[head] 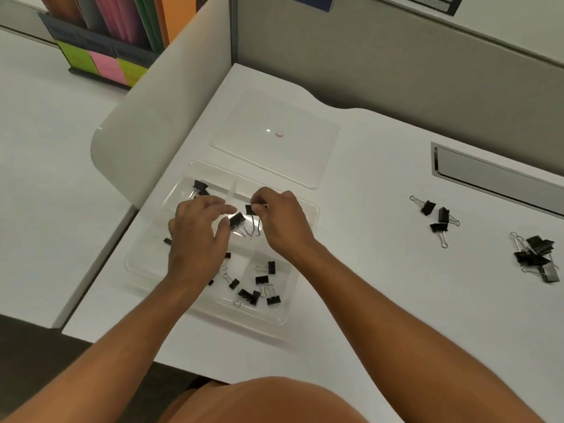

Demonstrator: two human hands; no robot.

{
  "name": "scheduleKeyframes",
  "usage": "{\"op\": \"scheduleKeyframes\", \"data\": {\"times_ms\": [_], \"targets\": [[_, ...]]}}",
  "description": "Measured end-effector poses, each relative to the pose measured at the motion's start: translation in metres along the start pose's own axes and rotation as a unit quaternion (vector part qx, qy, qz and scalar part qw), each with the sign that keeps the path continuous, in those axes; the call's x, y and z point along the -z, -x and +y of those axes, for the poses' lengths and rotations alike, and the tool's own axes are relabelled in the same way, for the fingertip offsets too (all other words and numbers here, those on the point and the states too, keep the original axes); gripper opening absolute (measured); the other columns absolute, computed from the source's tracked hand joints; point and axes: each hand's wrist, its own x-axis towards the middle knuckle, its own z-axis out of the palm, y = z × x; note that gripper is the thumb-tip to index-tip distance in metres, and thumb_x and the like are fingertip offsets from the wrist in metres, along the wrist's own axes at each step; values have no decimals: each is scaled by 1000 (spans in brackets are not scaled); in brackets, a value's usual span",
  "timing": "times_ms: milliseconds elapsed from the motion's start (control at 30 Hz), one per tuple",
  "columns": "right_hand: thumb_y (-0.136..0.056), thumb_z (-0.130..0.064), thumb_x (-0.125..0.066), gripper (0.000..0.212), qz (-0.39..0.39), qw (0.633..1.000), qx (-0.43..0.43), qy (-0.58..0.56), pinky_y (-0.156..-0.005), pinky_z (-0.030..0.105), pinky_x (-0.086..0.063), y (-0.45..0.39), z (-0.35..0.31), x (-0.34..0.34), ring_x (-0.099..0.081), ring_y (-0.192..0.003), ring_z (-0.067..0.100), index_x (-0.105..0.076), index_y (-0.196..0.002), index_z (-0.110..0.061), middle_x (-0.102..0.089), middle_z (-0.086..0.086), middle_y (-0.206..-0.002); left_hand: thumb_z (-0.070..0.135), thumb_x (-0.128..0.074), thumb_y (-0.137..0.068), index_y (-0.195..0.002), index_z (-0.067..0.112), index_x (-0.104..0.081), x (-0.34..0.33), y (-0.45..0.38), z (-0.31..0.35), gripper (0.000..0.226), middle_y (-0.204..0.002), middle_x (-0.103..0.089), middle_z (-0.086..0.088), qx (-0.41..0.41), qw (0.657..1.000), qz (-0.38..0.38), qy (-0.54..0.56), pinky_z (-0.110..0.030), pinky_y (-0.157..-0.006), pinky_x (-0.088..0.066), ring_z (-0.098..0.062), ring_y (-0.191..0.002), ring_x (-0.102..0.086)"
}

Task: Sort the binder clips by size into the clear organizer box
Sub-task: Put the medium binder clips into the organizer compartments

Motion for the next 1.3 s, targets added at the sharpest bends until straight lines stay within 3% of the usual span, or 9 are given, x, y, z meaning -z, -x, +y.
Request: {"op": "scheduleKeyframes", "data": {"times_ms": [67, 167, 333, 467, 733, 833, 967, 1167, 1300], "targets": [[-107, -20, -55, 19, 6, 1000, 0, 15, -93, 41, -50, -3, 5, -3, -54, -115, 26, -72, -116, -17, -58, -11, -86, 9, -68, -95, -106, 28, -77, -2, 9, 6, 23, -123, -66, 8, -12, 1000, 13, 11, -39, -98, -34, -21, -128, -50], [-106, -18, -57, 18, 67, 998, -3, -18, -96, 33, -47, 6, 18, -4, -52, -116, 19, -72, -115, -20, -69, -7, -115, 6, -69, -93, -99, 27, -77, -7, 21, 19, 23, -118, -66, 7, -24, 999, 29, 26, -41, -96, -37, -22, -123, -52], [-103, -17, -59, 15, 142, 986, -3, -84, -91, 20, -47, 61, 49, 17, -58, -105, 8, -69, -111, -26, -64, -16, -113, 7, -67, -92, -96, 23, -77, -34, 36, 55, 20, -110, -66, 5, -82, 996, 25, 36, -42, -96, -41, -22, -115, -57], [-101, -15, -60, 19, 174, 975, -80, -113, -80, 11, -45, 114, 99, 45, -59, -97, 5, -68, -112, -29, -64, -18, -115, 13, -62, -89, -94, 22, -77, -75, 46, 99, 18, -109, -67, 4, -146, 988, -13, 50, -43, -95, -42, -21, -112, -57], [-100, -11, -59, 23, 266, 936, -201, -115, -79, 18, -47, 162, 227, 124, -60, -95, 7, -66, -116, -25, -64, -13, -115, 6, -67, -94, -102, 24, -74, -200, 60, 189, 20, -113, -62, 5, -234, 958, -162, 34, -37, -98, -45, -17, -113, -55], [-99, -10, -60, 24, 284, 932, -207, -85, -90, 34, -54, 151, 275, 149, -61, -101, 15, -65, -120, -21, -62, -10, -116, 6, -63, -96, -112, 22, -72, -249, 51, 218, 24, -122, -59, 3, -247, 946, -208, 17, -36, -95, -49, -19, -116, -55], [-96, -18, -64, 38, 273, 938, -212, -28, -96, 49, -52, 117, 324, 174, -56, -115, 28, -59, -133, -19, -56, 4, -127, -4, -60, -93, -132, 16, -63, -308, 19, 249, 44, -143, -52, -9, -278, 932, -224, -58, -50, -90, -55, -34, -121, -54], [-94, -43, -71, 70, 225, 948, -202, 99, -98, 43, -51, 72, 356, 192, -49, -126, 34, -41, -156, -29, -41, 12, -151, -1, -59, -95, -161, 17, -35, -365, -43, 274, 72, -174, -21, -6, -319, 894, -230, -215, -50, -92, -54, -40, -140, -40], [-91, -44, -75, 75, 238, 947, -182, 116, -95, 43, -53, 57, 372, 202, -49, -125, 35, -41, -155, -24, -40, 13, -152, 15, -52, -106, -163, 23, -32, -382, -69, 275, 61, -172, -28, 3, -352, 868, -224, -270, -49, -87, -50, -38, -136, -44]]}}
